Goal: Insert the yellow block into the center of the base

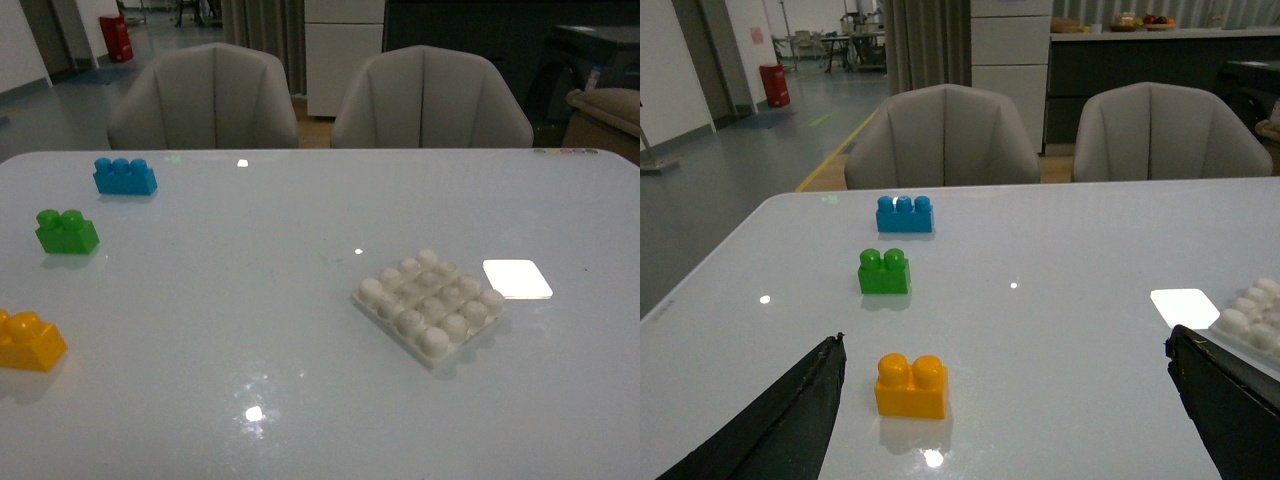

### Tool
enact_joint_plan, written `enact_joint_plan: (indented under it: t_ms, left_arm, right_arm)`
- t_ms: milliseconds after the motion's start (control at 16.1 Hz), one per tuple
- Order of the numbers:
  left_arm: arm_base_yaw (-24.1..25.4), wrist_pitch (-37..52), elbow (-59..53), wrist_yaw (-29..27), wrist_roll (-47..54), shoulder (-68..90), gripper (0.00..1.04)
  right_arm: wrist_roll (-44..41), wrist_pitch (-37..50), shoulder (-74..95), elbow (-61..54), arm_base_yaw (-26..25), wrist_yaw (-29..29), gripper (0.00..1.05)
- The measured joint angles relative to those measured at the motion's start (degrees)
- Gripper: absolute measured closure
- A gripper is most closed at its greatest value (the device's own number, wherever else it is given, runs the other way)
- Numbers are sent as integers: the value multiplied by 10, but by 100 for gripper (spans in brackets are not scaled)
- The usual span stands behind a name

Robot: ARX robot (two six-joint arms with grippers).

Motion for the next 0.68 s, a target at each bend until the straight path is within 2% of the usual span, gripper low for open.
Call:
enact_joint_plan:
  t_ms: [683]
  left_arm:
    - [0, 0, 0, 0, 0, 0, 7]
  right_arm:
    - [0, 0, 0, 0, 0, 0, 6]
